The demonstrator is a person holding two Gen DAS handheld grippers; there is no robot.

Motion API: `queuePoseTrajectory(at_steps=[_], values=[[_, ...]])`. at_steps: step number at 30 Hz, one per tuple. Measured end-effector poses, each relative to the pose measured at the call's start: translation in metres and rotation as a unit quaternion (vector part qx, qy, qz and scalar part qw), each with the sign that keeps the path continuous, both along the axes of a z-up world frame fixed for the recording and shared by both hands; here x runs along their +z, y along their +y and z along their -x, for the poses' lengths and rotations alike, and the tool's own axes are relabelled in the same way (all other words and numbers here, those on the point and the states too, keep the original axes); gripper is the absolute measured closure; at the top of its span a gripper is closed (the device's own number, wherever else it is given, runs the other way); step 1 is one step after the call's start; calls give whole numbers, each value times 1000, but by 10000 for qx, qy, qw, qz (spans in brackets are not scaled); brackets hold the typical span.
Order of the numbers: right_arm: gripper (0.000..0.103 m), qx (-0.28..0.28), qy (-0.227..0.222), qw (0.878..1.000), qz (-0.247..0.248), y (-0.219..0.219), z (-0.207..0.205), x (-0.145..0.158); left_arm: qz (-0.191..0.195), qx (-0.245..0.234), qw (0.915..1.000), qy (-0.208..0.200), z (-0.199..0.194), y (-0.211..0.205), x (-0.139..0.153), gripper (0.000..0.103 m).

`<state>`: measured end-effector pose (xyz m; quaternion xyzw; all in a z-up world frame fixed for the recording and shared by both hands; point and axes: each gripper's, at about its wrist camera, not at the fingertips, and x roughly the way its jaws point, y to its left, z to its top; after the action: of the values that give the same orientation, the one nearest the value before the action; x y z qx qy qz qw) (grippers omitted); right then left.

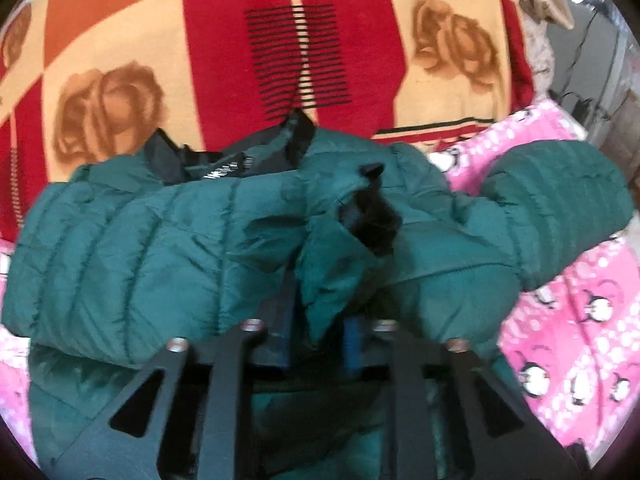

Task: Fold large clothes
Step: 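Lift the sleeve cuff with the left gripper and fold it across the jacket front, then open the left gripper to release the sleeve on the jacket front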

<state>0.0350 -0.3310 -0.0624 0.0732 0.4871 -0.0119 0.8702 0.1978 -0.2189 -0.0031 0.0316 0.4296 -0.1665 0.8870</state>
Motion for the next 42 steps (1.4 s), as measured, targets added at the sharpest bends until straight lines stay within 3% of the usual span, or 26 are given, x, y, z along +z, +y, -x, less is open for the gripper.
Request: queuePoseTrajectory(at_steps=[2, 4, 12, 19, 24, 30, 36, 42], values=[[0, -8, -40, 10000, -11, 0, 1, 0, 377, -197, 9991, 88, 3, 3, 3, 41], [0, -13, -86, 10000, 22, 1, 2, 0, 586, -412, 9974, 89, 9, 5, 11, 34], [0, -34, -159, 9998, 127, 5, 4, 1, 284, -622, 9974, -215, 38, 49, 55, 32], [0, -64, -158, 9996, 241, 9, 6, 11, -476, 153, 9950, -869, 40, 145, 82, 32], [0, -7, -146, 9992, 378, 17, 4, 16, -362, 1084, 9911, -683, 15, 214, 69, 32], [0, -97, -112, 9994, 306, 16, 5, 18, -186, 2302, 9727, -235, -19, 279, 26, 32], [0, -140, -218, 9991, 323, 16, 4, 27, -129, 2178, 9756, 238, -39, 267, -16, 32], [0, -57, -401, 9989, 242, 21, -7, 43, -384, 2012, 9786, 176, -43, 241, -28, 32]])
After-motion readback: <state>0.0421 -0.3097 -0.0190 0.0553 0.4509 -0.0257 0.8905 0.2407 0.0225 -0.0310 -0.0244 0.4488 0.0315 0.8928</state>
